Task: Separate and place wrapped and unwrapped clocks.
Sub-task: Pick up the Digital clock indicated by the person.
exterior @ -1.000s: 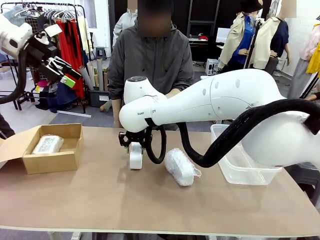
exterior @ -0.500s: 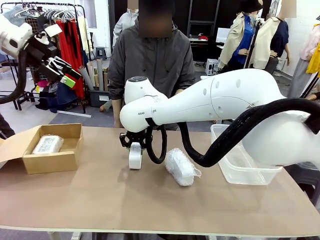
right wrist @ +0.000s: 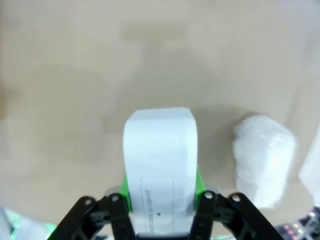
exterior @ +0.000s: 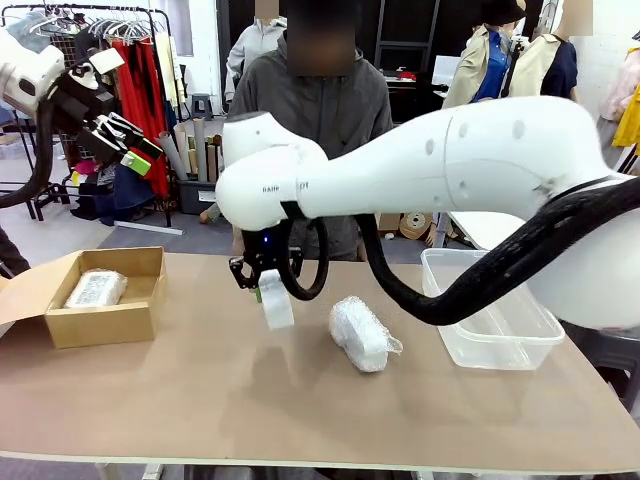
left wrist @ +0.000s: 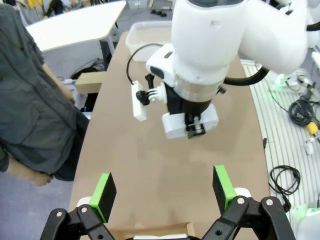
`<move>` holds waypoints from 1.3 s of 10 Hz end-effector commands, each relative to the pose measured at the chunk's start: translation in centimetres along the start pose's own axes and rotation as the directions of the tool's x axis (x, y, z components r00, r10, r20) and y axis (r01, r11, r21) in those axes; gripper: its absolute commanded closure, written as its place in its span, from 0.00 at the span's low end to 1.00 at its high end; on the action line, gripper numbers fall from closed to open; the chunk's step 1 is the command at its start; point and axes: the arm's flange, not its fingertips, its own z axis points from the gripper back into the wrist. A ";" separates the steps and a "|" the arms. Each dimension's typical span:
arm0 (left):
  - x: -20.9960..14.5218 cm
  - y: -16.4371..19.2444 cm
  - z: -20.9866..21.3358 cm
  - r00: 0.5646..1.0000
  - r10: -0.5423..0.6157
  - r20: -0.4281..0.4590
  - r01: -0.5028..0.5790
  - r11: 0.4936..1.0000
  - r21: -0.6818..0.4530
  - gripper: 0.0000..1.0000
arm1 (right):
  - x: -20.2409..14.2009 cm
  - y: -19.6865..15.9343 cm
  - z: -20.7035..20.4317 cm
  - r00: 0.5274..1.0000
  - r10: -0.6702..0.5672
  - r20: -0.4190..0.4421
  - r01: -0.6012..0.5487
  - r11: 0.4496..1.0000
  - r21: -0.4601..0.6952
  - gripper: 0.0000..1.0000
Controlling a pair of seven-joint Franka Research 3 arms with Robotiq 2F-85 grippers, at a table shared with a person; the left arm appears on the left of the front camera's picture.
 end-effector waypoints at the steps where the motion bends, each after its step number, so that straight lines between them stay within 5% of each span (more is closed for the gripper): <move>1: 0.0 -0.1 0.1 1.000 -0.007 0.004 0.007 1.000 -0.005 0.00 | -0.4 -1.4 3.7 0.992 0.124 -0.003 -0.124 0.992 0.012 1.00; 13: 0.0 -0.1 0.1 1.000 -0.007 0.004 0.007 1.000 -0.005 0.00 | -2.9 -9.8 22.4 0.963 0.117 0.244 -0.153 0.979 0.134 1.00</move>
